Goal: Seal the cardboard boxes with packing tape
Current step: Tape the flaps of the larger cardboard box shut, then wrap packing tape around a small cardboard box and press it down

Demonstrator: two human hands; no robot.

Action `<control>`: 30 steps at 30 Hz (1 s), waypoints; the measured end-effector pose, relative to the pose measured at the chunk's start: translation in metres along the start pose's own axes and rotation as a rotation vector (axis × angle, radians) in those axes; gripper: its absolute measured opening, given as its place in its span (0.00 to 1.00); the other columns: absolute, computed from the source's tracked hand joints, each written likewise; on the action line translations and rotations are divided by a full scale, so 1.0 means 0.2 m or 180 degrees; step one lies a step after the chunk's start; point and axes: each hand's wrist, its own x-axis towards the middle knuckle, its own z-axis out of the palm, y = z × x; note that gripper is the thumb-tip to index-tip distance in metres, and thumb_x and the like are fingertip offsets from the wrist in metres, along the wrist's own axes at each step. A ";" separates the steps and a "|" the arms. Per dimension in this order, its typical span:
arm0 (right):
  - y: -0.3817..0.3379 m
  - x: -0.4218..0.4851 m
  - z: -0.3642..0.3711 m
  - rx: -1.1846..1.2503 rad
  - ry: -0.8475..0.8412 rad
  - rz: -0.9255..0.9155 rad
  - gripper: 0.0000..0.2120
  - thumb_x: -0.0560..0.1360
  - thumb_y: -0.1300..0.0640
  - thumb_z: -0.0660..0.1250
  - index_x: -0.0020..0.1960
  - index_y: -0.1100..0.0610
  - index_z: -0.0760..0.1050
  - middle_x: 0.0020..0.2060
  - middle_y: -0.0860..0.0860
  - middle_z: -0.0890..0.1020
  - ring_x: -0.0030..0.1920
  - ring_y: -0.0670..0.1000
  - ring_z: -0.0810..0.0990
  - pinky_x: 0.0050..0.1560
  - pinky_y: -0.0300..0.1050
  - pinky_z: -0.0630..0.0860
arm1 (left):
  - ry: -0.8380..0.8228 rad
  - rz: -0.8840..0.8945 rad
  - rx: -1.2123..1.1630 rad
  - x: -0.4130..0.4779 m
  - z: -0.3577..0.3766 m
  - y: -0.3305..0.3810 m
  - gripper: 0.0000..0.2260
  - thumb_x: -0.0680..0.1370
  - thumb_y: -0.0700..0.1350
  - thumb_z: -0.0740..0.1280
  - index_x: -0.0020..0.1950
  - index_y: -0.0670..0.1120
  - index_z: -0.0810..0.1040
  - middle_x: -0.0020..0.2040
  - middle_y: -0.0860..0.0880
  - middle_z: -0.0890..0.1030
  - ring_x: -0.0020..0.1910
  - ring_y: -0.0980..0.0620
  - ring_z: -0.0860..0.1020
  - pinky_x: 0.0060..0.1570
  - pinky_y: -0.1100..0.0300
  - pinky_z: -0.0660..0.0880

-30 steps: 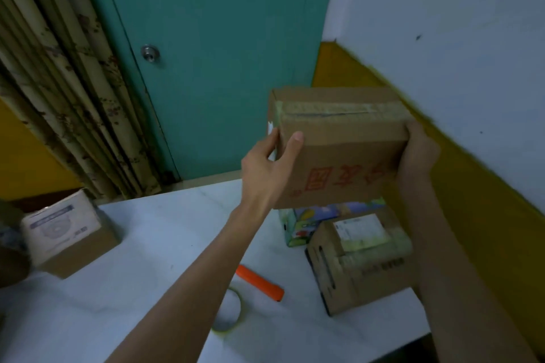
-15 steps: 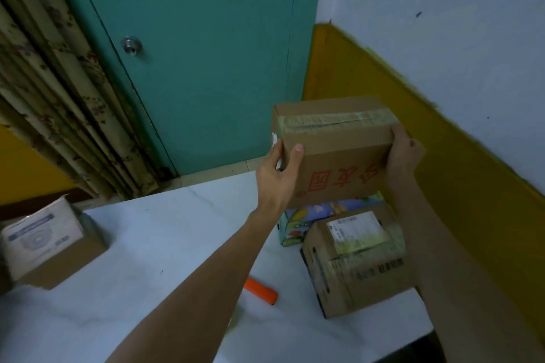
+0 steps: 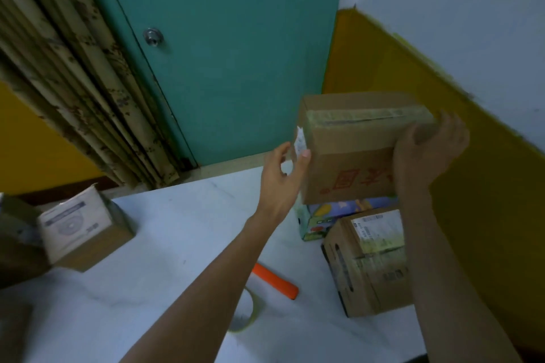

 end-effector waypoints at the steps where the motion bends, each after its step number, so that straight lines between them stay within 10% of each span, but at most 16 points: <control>1: -0.07 -0.08 0.02 0.0162 0.0144 -0.0386 0.20 0.77 0.52 0.61 0.65 0.61 0.76 0.65 0.57 0.76 0.69 0.58 0.68 0.72 0.50 0.64 | 0.0072 -0.0023 0.0037 -0.01 -0.07 -0.02 0.18 0.81 0.56 0.66 0.69 0.51 0.73 0.64 0.57 0.75 0.61 0.60 0.74 0.47 0.81 0.67; 12: -0.50 -1.20 0.17 0.1500 -0.0783 -0.1780 0.12 0.73 0.71 0.61 0.40 0.64 0.83 0.40 0.56 0.85 0.46 0.60 0.82 0.58 0.61 0.77 | 0.0883 -0.0862 0.0404 -0.43 -0.89 -0.59 0.13 0.82 0.55 0.65 0.64 0.51 0.80 0.62 0.53 0.79 0.55 0.59 0.79 0.57 0.49 0.81; 15: -0.54 -1.35 0.18 0.1571 -0.1438 -0.1341 0.13 0.74 0.67 0.60 0.41 0.63 0.83 0.40 0.55 0.85 0.44 0.57 0.82 0.52 0.41 0.77 | 0.1061 -0.1155 0.0386 -0.60 -1.08 -0.74 0.09 0.83 0.50 0.66 0.60 0.50 0.81 0.59 0.48 0.82 0.51 0.56 0.81 0.51 0.54 0.81; 22: -0.75 -1.72 0.38 0.1031 -0.4430 0.0817 0.06 0.78 0.54 0.69 0.42 0.50 0.81 0.44 0.51 0.85 0.51 0.55 0.83 0.54 0.56 0.79 | 0.1432 -0.1379 0.0372 -0.82 -1.58 -0.88 0.08 0.84 0.48 0.65 0.61 0.51 0.80 0.59 0.49 0.82 0.55 0.53 0.81 0.58 0.45 0.80; 30: -1.20 -2.38 0.51 0.0924 -0.5441 0.0488 0.14 0.78 0.45 0.66 0.54 0.54 0.82 0.49 0.47 0.84 0.53 0.50 0.82 0.56 0.53 0.80 | 0.2724 -0.0651 0.1039 -0.85 -2.23 -0.75 0.07 0.82 0.43 0.66 0.57 0.46 0.83 0.49 0.52 0.83 0.47 0.58 0.80 0.50 0.62 0.79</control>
